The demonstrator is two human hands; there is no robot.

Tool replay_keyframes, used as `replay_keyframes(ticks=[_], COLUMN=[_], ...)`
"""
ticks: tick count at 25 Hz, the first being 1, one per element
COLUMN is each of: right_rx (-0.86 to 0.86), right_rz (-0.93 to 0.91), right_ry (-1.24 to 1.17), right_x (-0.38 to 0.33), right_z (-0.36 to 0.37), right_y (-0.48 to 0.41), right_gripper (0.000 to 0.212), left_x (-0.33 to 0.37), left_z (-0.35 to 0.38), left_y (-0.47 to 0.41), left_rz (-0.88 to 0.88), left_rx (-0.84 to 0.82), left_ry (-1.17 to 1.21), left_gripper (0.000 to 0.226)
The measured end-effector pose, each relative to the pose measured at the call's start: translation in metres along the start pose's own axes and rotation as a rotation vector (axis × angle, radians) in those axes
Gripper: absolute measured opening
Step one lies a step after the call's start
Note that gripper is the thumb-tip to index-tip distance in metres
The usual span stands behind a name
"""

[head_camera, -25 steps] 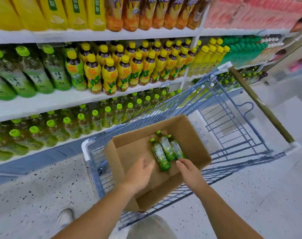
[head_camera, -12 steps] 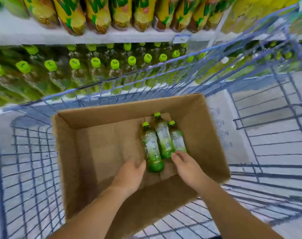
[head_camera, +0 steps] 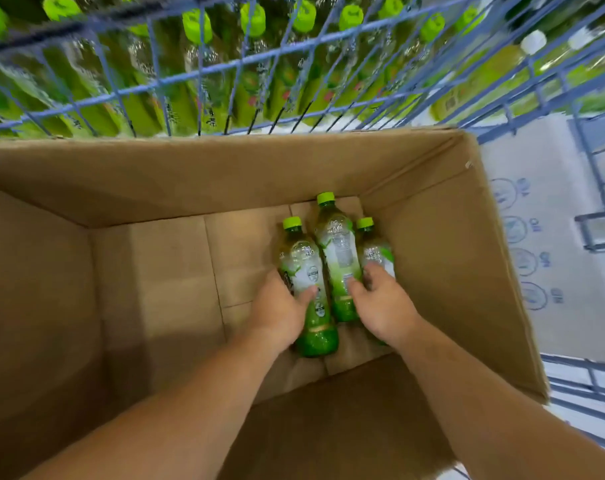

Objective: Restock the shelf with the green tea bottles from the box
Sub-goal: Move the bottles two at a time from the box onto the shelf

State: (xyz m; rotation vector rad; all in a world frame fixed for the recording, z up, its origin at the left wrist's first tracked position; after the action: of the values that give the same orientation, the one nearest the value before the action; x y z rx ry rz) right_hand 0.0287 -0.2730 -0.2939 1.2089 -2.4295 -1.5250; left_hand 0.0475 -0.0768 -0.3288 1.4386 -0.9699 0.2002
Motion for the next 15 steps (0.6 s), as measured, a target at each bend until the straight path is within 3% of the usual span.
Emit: replay_keyframes(ticks=[4,8,11,13,15], right_rx=[-0.019,-0.053,-0.046,-0.047,-0.107], right_rz=[0.009,0.024,0.048,0.096,0.165], right_ry=[0.013,-0.020,-0.095,-0.121,-0.092], right_x=[0.000,-0.004,-0.002,-0.002,-0.003], right_z=[0.001,0.011,0.015,0.019,0.030], right_y=[-0.006,-0.008,-0.010,-0.015,-0.019], right_gripper=[0.045,0.040,0.033,0.044,0.069], left_x=[-0.013,-0.029,-0.030,-0.027,-0.024], left_z=[0.009,0.009,-0.004,-0.019,-0.034], left_y=[-0.006,-0.011,-0.005,0.000,0.005], left_rz=[-0.102,-0.189,-0.172,-0.135,-0.111], left_rx=[-0.016,-0.051,0.019,0.077,0.113], left_ry=[0.046,0.107,0.030,0.004,-0.005], left_gripper=[0.017,0.024,0.035,0.044,0.053])
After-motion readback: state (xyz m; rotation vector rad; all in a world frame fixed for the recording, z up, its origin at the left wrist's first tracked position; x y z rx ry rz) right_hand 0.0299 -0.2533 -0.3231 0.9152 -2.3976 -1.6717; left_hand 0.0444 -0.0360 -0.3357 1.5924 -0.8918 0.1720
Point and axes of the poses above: each hand's wrist, its own y-axis away from the middle knuckle, its own z-axis out of the palm, x = y × z, the point moved 10 cm from there along -y, towards the middle knuckle, and after that the axes turned 9 degrees about -x, right-handed, at the moved point
